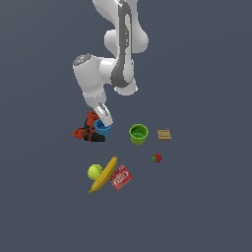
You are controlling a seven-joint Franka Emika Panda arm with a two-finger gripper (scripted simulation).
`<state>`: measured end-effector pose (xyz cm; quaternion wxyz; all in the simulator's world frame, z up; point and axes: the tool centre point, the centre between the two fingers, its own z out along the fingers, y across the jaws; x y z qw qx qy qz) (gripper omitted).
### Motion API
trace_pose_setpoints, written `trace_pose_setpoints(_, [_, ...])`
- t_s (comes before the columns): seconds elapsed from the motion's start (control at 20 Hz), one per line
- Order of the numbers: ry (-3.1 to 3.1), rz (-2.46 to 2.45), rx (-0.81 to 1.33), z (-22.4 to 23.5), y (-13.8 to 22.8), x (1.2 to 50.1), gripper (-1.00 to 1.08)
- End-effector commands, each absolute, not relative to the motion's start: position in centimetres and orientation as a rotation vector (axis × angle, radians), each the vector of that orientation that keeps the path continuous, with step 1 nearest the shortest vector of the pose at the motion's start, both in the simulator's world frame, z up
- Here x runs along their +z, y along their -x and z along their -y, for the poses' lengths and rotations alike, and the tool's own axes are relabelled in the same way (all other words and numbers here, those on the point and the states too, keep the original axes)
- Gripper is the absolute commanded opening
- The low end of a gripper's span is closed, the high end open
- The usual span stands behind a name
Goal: Pick up a designated object from a clutter of objects.
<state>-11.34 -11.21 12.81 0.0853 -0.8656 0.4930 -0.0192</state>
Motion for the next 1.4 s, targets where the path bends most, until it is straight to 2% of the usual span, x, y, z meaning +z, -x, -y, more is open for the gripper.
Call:
trace_pose_setpoints(0.0, [2.523, -1.580, -0.063, 12.1, 12.9, 11.8, 0.28])
trace_pose_setpoints(0.45, [2.404, -1.790, -0.073, 13.7, 16.2, 9.8, 0.28])
trace_pose_setpoints(1.35, [2.413, -1.808, -0.035, 13.0, 17.7, 8.5, 0.28])
